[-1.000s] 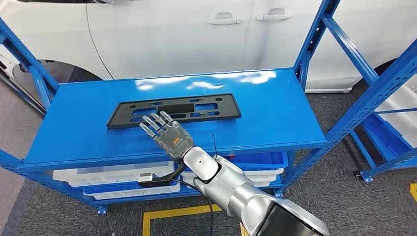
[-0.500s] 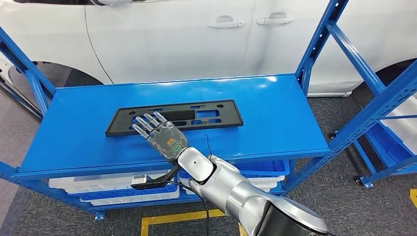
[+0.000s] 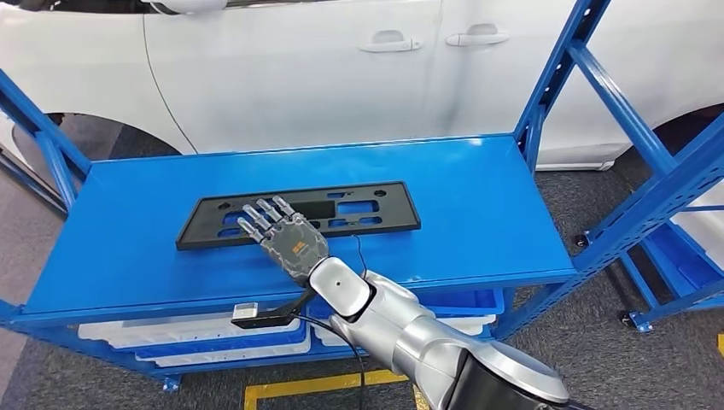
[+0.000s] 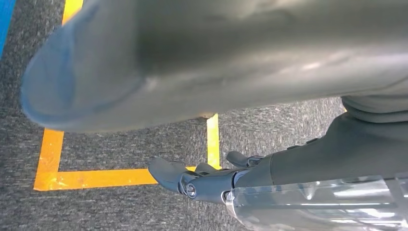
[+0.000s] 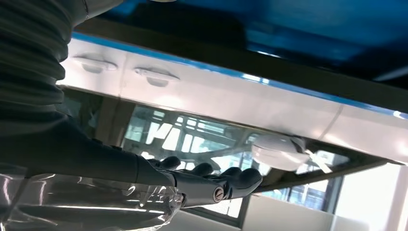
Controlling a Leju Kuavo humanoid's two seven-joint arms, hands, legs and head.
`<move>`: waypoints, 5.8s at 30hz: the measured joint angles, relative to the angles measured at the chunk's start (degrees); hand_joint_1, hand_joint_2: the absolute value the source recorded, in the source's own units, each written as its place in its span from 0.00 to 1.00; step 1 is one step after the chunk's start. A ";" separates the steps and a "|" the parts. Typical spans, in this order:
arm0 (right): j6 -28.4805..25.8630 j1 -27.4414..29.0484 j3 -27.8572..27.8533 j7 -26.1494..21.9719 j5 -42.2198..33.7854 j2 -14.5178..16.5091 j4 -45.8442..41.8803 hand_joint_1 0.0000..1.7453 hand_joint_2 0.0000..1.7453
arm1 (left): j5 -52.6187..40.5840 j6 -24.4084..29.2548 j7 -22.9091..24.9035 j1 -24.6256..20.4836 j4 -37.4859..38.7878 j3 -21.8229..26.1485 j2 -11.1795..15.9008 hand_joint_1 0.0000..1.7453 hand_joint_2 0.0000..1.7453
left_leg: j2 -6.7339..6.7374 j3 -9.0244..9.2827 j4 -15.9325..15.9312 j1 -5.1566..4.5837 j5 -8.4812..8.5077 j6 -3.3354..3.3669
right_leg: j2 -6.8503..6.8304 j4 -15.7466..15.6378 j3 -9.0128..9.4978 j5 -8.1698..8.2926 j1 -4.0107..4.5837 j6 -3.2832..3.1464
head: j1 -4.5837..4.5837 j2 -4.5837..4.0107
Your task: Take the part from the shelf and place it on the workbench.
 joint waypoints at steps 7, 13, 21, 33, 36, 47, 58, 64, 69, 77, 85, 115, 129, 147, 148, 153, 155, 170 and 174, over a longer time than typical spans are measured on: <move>-0.21 0.03 0.33 0.27 -0.34 0.11 1.12 0.00 1.00 | -0.36 -0.15 -0.08 -0.14 0.00 -0.02 0.26 0.00 0.00 | 0.11 -9.06 16.48 0.34 -5.63 -1.25 | -0.05 -0.74 1.96 -1.11 -0.12 -1.35 | 0.01 -0.01; -0.43 0.21 0.95 -0.30 -0.51 0.13 1.38 0.00 1.00 | -0.51 -0.16 -0.04 -0.35 0.00 -0.02 0.36 0.00 0.00 | 0.20 -3.24 0.87 0.05 3.34 -0.31 | 0.15 -0.41 3.79 -2.98 0.12 -0.14 | 0.01 -0.01; 0.00 0.50 2.37 -1.06 -0.16 0.07 1.43 0.00 1.00 | -0.46 0.02 0.02 -0.13 0.00 -0.02 0.32 0.00 0.00 | 0.11 -1.79 0.07 0.18 1.95 2.16 | -0.19 15.20 -4.59 -9.37 -0.11 1.67 | 0.01 0.00; 0.76 0.51 3.75 -0.81 -0.15 0.10 1.75 0.00 1.00 | -1.25 2.15 2.09 1.68 0.10 -0.02 0.10 0.00 0.00 | 0.21 -0.16 2.06 -0.15 -1.90 -0.01 | -0.16 -1.54 1.06 0.37 -0.02 -0.80 | 0.01 0.00; 0.77 0.55 3.93 -0.81 -0.17 0.12 1.84 0.00 1.00 | -1.28 2.23 2.26 2.07 0.11 -0.02 0.21 0.00 0.00 | 0.21 -6.06 12.98 0.16 -6.24 -0.87 | -0.44 -1.83 1.85 -0.10 -0.18 -1.13 | 0.01 0.00; 7.04 0.49 4.37 -0.29 -0.61 0.11 2.04 1.00 1.00 | -0.93 3.11 1.75 2.62 0.11 -0.02 0.57 0.00 0.00 | 0.08 -2.61 0.85 0.69 2.09 0.55 | -0.16 0.50 2.63 -3.04 -0.30 1.38 | 0.01 0.00; 10.05 -0.41 4.46 0.99 -1.99 0.07 1.97 1.00 1.00 | -0.90 3.10 1.31 2.44 0.15 -0.02 0.40 0.00 0.00 | -0.11 -1.69 0.65 -0.21 1.42 1.45 | -0.31 1.53 0.55 -1.24 0.37 -0.09 | 0.01 -0.01; 10.79 -0.81 4.45 1.91 -2.42 0.19 1.90 1.00 1.00 | -0.91 2.82 0.46 2.31 0.17 -0.02 0.43 0.00 0.00 | 0.08 -2.71 3.55 -0.26 -1.01 -0.11 | -0.39 -1.44 2.12 -0.63 -0.18 -0.87 | 0.01 -0.01; 10.62 -0.74 4.43 2.20 -2.88 0.20 1.89 1.00 1.00 | -1.03 2.23 -0.41 2.35 0.17 -0.02 0.65 0.00 0.00 | 0.10 -9.16 15.92 0.31 -4.78 -1.15 | -0.43 -1.36 2.37 -0.94 -0.22 -1.04 | 0.01 0.01; 7.52 -1.74 3.13 1.32 -4.40 0.16 2.07 1.00 1.00 | -1.51 0.86 -6.05 2.02 0.17 -0.12 0.82 0.00 1.00 | 0.09 -2.58 0.88 0.48 1.88 0.42 | -0.20 0.36 2.01 -2.32 0.08 0.89 | 0.01 0.01; -0.94 -2.58 -1.05 -3.74 -8.44 0.01 1.49 1.00 1.00 | -1.01 0.22 -7.14 1.73 0.17 -0.12 0.85 0.00 1.00 | 0.09 -2.25 0.72 0.50 1.74 1.59 | -0.27 14.79 -5.70 -6.91 -0.42 1.71 | 0.01 0.00; 47.59 36.18 -35.00 -47.80 -83.17 -10.18 -84.62 1.00 1.00 | 3.12 -0.34 -5.58 2.58 0.18 4.18 2.78 0.00 1.00 | 0.20 -2.17 0.79 0.33 1.67 1.77 | -0.46 16.15 -3.97 -10.35 -0.41 2.00 | 0.01 -0.01; 43.20 39.13 -34.16 -47.78 -80.16 -11.35 -91.33 1.00 1.00 | 0.02 0.19 -3.18 2.17 0.18 3.84 3.26 0.00 1.00 | 0.15 -7.30 16.25 0.27 -8.35 -0.98 | -0.63 -0.50 1.07 -0.49 0.02 -1.19 | 0.01 0.00; 43.49 39.73 -34.10 -47.78 -80.64 -13.86 -91.35 1.00 1.00 | -0.85 0.68 -1.70 1.83 0.20 2.70 3.44 0.00 1.00 | 0.73 -2.08 -0.37 -0.17 2.67 2.01 | -0.47 12.58 -1.28 -6.48 -0.88 2.73 | 0.01 -0.01; 43.13 39.65 -34.09 -47.78 -80.57 -13.98 -91.26 1.00 1.00 | -1.01 0.56 -1.69 1.82 0.20 2.67 3.39 0.00 1.00 | 0.70 -2.64 -0.13 -0.19 3.00 1.80 | -0.46 8.09 2.02 -5.81 -0.90 2.57 | 0.01 -0.01; 43.35 39.37 -34.17 -47.78 -81.02 -14.70 -91.00 1.00 1.00 | -1.59 0.10 -1.65 1.75 0.20 2.56 3.27 0.00 1.00 | 0.58 -3.65 0.10 -0.21 4.66 0.07 | -0.39 -0.82 7.00 -5.14 -0.26 0.63 | 0.02 0.00; 43.64 39.26 -34.22 -47.77 -81.77 -14.97 -90.69 1.00 1.00 | -1.79 0.03 -1.60 1.86 0.20 2.54 3.22 0.00 1.00 | 0.54 -4.57 1.63 -0.02 2.71 -0.42 | -0.59 -1.14 6.10 -4.01 -0.38 -0.38 | 0.02 0.00; 30.85 38.32 -33.40 -47.76 -80.57 -19.36 -88.95 1.00 1.00 | -3.55 0.15 0.46 1.72 0.23 1.29 3.11 0.00 1.00 | 0.66 4.44 -1.55 -0.46 -1.87 1.95 | -0.74 0.59 -2.15 1.70 0.33 1.14 | 0.01 0.00; 31.90 38.53 -33.35 -47.76 -80.04 -20.27 -88.96 1.00 1.00 | -3.90 0.05 0.53 1.71 0.24 1.21 3.06 0.00 1.00 | 1.05 1.42 -1.45 -0.30 0.75 2.64 | -0.58 13.75 -6.03 -8.30 -0.33 2.23 | 0.01 0.00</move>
